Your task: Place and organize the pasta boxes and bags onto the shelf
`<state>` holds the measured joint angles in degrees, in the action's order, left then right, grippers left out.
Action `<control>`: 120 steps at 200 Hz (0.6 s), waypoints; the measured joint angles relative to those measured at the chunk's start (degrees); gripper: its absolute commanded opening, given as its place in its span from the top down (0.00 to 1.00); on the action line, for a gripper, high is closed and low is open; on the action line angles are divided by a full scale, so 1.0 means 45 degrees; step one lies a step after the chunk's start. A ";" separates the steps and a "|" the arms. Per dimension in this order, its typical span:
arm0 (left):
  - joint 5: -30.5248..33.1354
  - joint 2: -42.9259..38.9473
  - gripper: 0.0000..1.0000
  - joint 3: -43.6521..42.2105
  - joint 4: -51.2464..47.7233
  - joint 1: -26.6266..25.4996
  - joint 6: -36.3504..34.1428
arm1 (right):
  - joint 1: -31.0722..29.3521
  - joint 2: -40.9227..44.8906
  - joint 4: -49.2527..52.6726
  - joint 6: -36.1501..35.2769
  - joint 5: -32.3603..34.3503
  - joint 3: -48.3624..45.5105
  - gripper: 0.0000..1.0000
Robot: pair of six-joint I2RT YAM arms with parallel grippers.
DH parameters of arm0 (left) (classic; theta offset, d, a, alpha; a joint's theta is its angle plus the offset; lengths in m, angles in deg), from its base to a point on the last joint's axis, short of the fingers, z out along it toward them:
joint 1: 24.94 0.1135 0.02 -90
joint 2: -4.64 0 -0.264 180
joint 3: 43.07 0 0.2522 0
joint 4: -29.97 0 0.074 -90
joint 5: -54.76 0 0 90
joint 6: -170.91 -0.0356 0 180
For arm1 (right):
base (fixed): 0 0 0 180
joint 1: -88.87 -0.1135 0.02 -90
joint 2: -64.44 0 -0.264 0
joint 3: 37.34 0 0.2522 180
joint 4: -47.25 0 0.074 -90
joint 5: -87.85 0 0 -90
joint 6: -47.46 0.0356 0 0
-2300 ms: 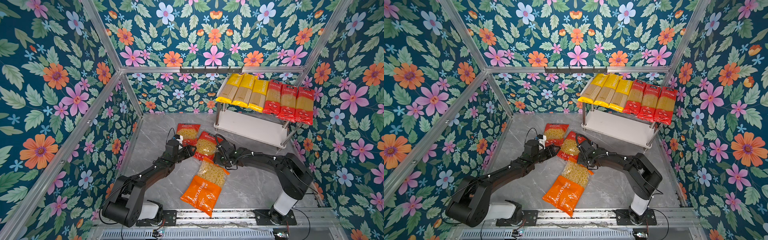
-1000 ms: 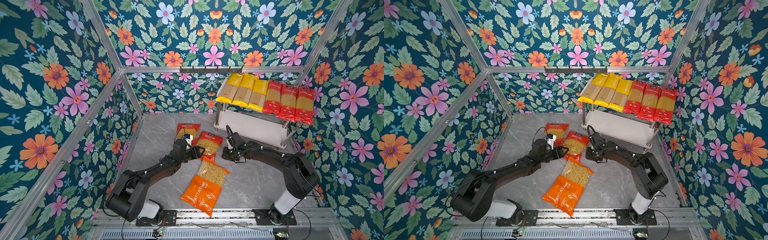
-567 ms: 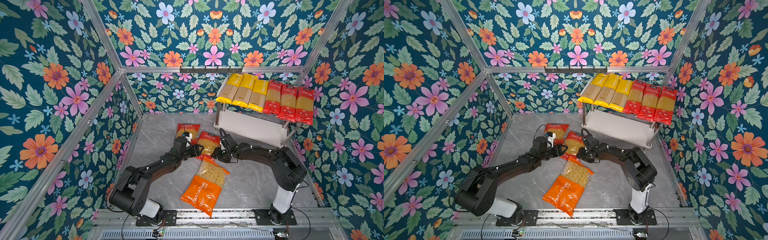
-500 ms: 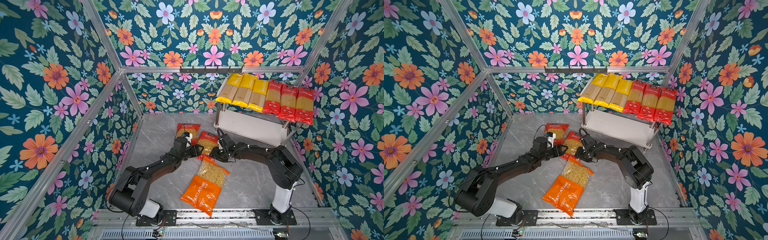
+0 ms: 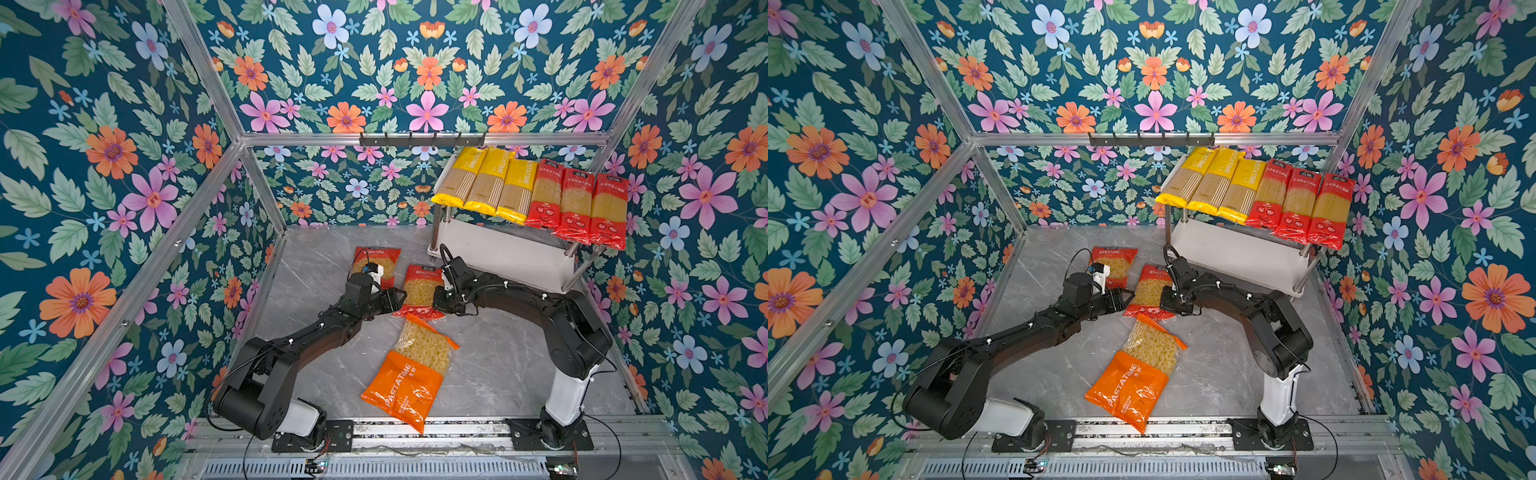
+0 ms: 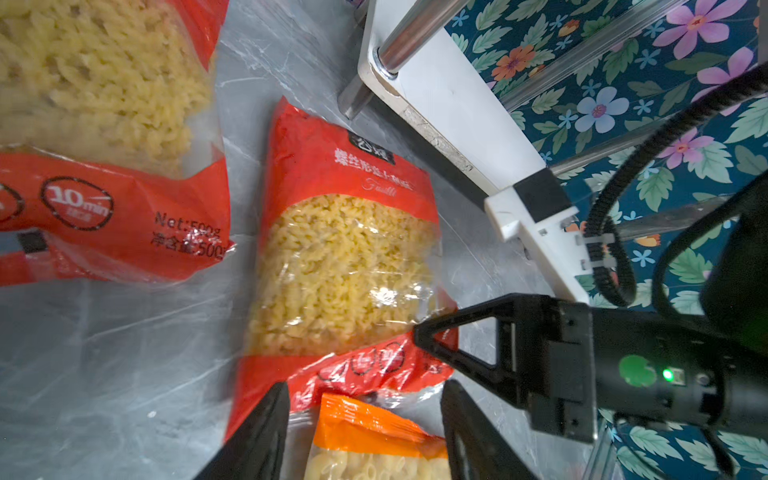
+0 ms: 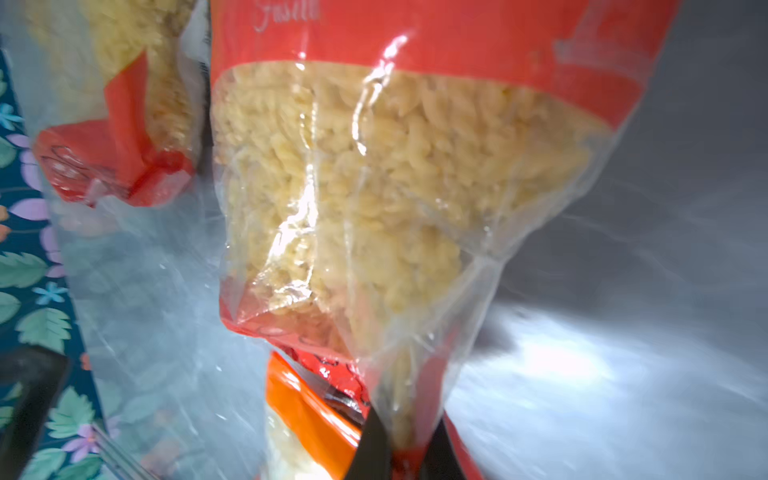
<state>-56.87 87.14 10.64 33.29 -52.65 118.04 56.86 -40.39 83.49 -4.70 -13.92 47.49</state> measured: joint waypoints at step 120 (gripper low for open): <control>-0.0432 0.1671 0.39 0.0733 0.0918 -0.1107 0.0452 | 0.1923 0.3162 0.6771 -0.4114 0.3905 -0.0170 0.70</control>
<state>-58.81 94.66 13.94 37.42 -57.63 120.07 65.52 -26.16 113.96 -23.21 3.65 46.72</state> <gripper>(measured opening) 0.613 0.235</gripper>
